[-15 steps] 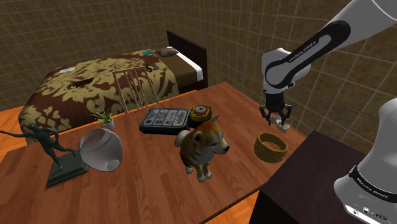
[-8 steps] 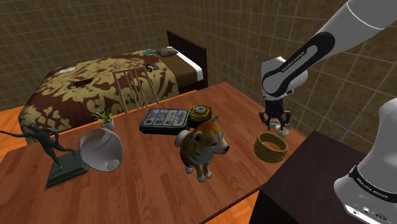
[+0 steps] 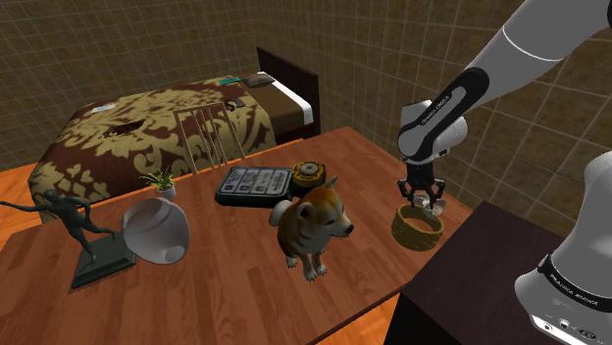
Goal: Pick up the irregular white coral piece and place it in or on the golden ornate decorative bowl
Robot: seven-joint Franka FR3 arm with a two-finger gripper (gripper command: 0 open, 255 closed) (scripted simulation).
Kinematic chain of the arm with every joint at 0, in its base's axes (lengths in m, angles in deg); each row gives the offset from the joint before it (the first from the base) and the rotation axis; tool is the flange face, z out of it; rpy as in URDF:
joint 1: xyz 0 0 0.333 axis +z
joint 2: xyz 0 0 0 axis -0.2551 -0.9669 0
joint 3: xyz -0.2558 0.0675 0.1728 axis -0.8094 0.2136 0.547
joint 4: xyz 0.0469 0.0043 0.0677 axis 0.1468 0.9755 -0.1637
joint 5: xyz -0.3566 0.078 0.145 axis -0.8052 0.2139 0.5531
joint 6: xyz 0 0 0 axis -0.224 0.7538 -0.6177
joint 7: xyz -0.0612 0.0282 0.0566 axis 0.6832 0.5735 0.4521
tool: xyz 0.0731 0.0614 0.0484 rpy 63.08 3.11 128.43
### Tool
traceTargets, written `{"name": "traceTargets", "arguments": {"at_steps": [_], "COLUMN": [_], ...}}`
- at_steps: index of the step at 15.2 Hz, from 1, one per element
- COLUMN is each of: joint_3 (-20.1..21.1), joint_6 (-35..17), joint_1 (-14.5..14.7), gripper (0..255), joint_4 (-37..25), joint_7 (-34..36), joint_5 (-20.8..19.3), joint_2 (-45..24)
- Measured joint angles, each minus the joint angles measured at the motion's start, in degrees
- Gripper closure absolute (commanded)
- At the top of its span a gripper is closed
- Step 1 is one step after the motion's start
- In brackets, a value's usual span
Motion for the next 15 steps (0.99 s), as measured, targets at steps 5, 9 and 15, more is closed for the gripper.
{"name": "traceTargets", "arguments": {"at_steps": [5,9,15], "joint_3": [0.1,0.1,-1.8], "joint_6": [-0.2,-0.2,5.6], "joint_1": [0.0,0.0,0.6], "gripper": [0,0,0], "joint_4": [0.1,0.1,-2.3], "joint_7": [-0.2,-0.2,3.4], "joint_5": [0.2,0.2,-4.8], "joint_2": [-0.2,-0.2,4.8]}}
